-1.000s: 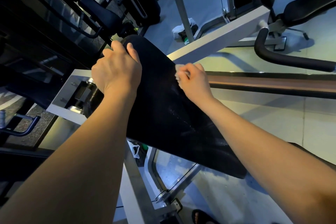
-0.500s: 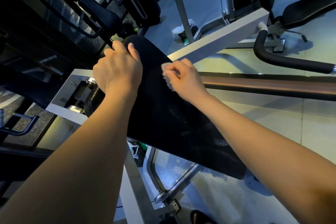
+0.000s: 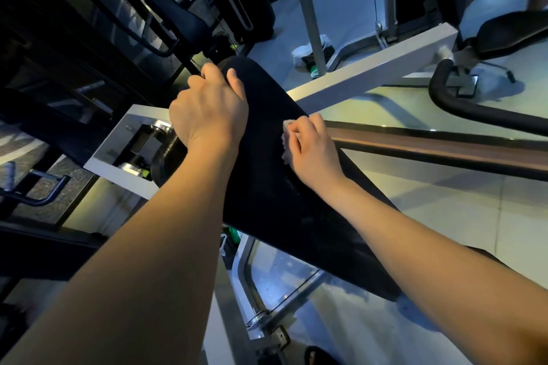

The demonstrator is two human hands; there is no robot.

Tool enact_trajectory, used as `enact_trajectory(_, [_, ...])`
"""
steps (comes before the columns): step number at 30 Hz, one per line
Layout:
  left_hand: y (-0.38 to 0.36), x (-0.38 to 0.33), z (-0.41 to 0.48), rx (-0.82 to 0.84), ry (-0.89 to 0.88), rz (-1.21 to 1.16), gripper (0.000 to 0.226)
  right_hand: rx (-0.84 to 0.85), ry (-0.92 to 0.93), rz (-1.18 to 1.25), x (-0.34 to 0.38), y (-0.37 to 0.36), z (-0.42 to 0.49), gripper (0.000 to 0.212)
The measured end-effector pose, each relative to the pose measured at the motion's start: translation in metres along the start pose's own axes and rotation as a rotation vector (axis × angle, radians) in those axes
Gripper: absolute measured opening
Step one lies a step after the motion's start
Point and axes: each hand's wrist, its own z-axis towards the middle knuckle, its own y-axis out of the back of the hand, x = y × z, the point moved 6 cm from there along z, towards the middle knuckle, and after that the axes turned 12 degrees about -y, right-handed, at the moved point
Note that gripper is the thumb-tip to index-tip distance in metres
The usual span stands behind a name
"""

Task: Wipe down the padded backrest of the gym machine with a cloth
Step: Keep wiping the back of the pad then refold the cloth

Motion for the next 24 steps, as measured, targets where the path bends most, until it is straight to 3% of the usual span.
enact_trajectory(3, [0.000,-0.001,0.000,0.004,-0.002,-0.001,0.055,-0.009,0.016,-0.048,-0.035,-0.003,-0.023,0.010])
enact_trajectory(7, [0.000,-0.001,-0.001,-0.004,0.002,-0.009,0.055,0.008,-0.129,-0.076,-0.074,-0.002,-0.040,0.012])
enact_trajectory(12, [0.000,0.000,0.000,-0.002,0.006,-0.009,0.055,0.009,-0.048,-0.014,-0.020,-0.001,-0.010,0.013])
enact_trajectory(15, [-0.001,-0.001,0.000,0.003,0.001,-0.008,0.055,0.045,0.003,-0.051,-0.037,-0.002,-0.022,0.011])
enact_trajectory(19, [-0.001,-0.001,0.000,-0.005,0.003,-0.001,0.055,0.058,-0.086,-0.085,-0.070,0.000,-0.045,0.013])
enact_trajectory(22, [-0.001,-0.001,0.000,0.002,-0.001,-0.003,0.055,0.048,-0.144,-0.011,-0.038,-0.001,-0.030,0.012])
enact_trajectory(24, [-0.001,-0.001,0.000,-0.001,-0.002,-0.006,0.055,0.031,-0.088,0.034,-0.008,-0.003,-0.022,0.013])
